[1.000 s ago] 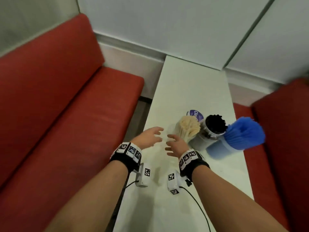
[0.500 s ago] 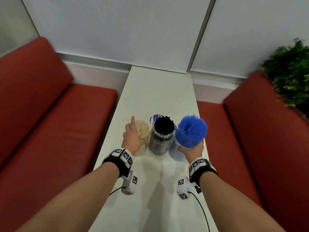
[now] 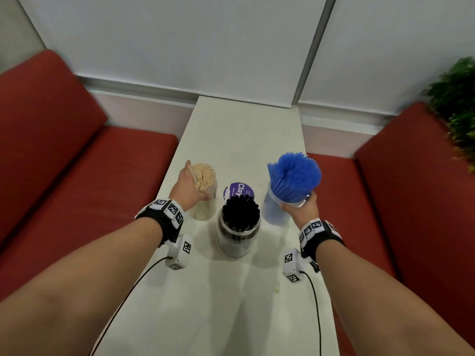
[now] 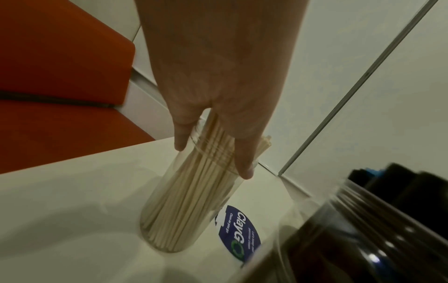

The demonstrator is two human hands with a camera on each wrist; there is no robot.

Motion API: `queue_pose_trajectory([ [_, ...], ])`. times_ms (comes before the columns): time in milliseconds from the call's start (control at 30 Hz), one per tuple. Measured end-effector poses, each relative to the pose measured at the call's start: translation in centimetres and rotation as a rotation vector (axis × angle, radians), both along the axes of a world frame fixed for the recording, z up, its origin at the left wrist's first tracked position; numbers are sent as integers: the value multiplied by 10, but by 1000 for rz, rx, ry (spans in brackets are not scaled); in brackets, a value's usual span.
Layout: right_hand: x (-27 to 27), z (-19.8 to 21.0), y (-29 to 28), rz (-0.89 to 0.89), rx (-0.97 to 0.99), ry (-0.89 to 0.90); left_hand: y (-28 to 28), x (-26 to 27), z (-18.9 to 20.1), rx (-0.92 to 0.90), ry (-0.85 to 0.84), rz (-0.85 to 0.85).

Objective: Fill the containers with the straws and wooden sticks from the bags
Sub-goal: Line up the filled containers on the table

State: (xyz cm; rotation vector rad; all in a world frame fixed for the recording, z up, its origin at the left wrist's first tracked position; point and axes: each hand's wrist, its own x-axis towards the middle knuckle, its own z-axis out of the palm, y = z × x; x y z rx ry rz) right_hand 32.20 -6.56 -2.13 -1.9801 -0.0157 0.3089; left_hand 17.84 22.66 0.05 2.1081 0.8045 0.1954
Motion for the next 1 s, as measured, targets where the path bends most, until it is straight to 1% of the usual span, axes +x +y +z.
queue_pose_trajectory([
  [167, 29, -7, 16, 7, -18, 11, 22, 30, -3, -24, -7, -42],
  [267, 32, -14, 21, 21, -46, 27, 28, 38, -2, -39, 2, -56],
  [367, 20, -16, 19, 24, -165, 87, 28, 38, 4, -10, 20, -63],
  [400, 14, -15, 18, 39, -217, 114, 26, 35, 6, 6, 58, -50],
  [467, 0, -10, 13, 151, -287, 212, 19, 26, 13, 5, 231, 54],
  [500, -8, -6, 10, 258, -303, 296, 16, 19, 17, 32, 361, 91],
  [533, -16, -2, 7, 381, -320, 389, 12, 10, 23, 83, 524, 83],
  [567, -25, 4, 5, 503, -341, 467, 7, 0, 29, 118, 657, 34],
  [600, -35, 9, 3, 608, -366, 518, 1, -10, 34, 139, 780, -81],
  [633, -43, 15, 3, 692, -389, 542, -5, -20, 37, 129, 864, -242],
  [667, -50, 22, 4, 756, -402, 551, -12, -29, 38, 39, 903, -370],
  [700, -56, 30, 6, 805, -406, 557, -19, -37, 37, -112, 874, -460],
  [733, -59, 39, 8, 848, -409, 564, -28, -43, 35, -280, 784, -519],
  [767, -60, 49, 10, 887, -417, 570, -37, -47, 33, -400, 671, -556],
  [800, -57, 59, 14, 924, -433, 571, -45, -48, 31, -459, 559, -569],
  [833, -53, 70, 17, 958, -452, 566, -51, -47, 29, -478, 457, -561],
  [900, -45, 89, 25, 1001, -484, 541, -59, -42, 27, -438, 299, -540],
  [1000, -40, 99, 38, 972, -490, 476, -66, -35, 24, -340, 164, -502],
])
